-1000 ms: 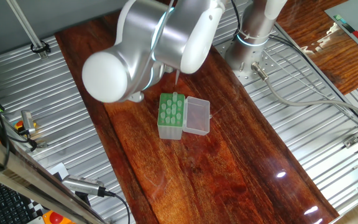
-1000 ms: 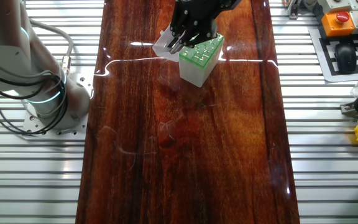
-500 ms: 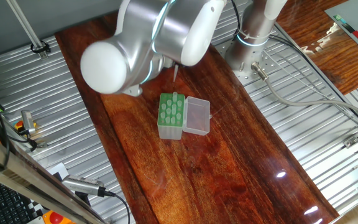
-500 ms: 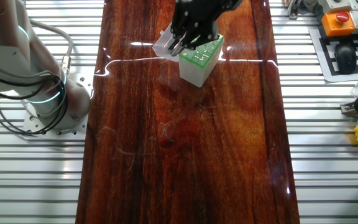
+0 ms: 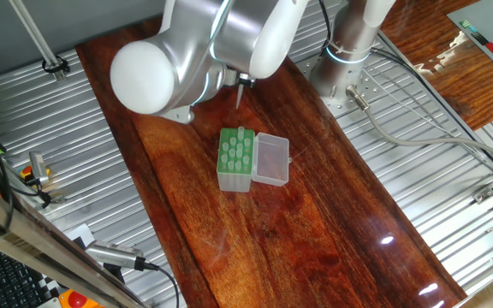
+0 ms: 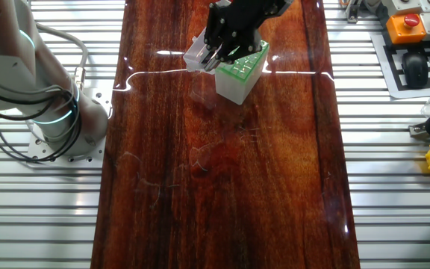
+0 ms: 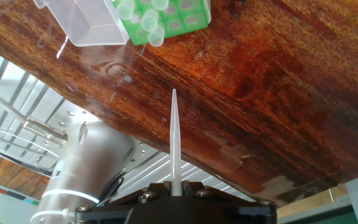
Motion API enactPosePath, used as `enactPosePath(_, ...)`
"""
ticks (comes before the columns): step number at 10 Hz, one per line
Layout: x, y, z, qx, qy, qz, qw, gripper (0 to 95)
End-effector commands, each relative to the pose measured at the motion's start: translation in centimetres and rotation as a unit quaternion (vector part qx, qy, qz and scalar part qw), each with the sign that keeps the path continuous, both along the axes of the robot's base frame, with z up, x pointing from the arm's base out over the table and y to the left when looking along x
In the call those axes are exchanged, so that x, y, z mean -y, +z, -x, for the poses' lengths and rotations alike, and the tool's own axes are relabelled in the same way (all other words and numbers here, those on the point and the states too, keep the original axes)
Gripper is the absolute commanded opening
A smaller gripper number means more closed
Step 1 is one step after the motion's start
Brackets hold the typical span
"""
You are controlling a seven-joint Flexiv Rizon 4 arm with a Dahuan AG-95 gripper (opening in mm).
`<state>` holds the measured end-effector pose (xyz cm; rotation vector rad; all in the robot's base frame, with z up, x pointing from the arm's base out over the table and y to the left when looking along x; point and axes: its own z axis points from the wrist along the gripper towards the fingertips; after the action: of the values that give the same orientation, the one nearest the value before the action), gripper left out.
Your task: Insert a large pipette tip into the holder for large pipette tips
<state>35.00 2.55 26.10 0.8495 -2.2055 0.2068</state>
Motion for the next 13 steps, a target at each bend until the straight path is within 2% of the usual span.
enactPosePath(1, -0.32, -0.15, 0.12, 0.003, 0.003, 0.003, 1.0, 0.0)
enactPosePath(4, -0.92, -0.33, 0.17, 0.001, 0.006, 0.004, 1.0, 0.0)
enactPosePath(7, -0.76, -0.6, 0.16, 0.002, 0.007, 0.006, 1.0, 0.0)
enactPosePath(11, -0.53, -1.13, 0.14, 0.018, 0.008, 0.008, 0.9998, 0.0)
enactPosePath(13, -0.56, -1.05, 0.14, 0.02, 0.008, 0.007, 0.9997, 0.0)
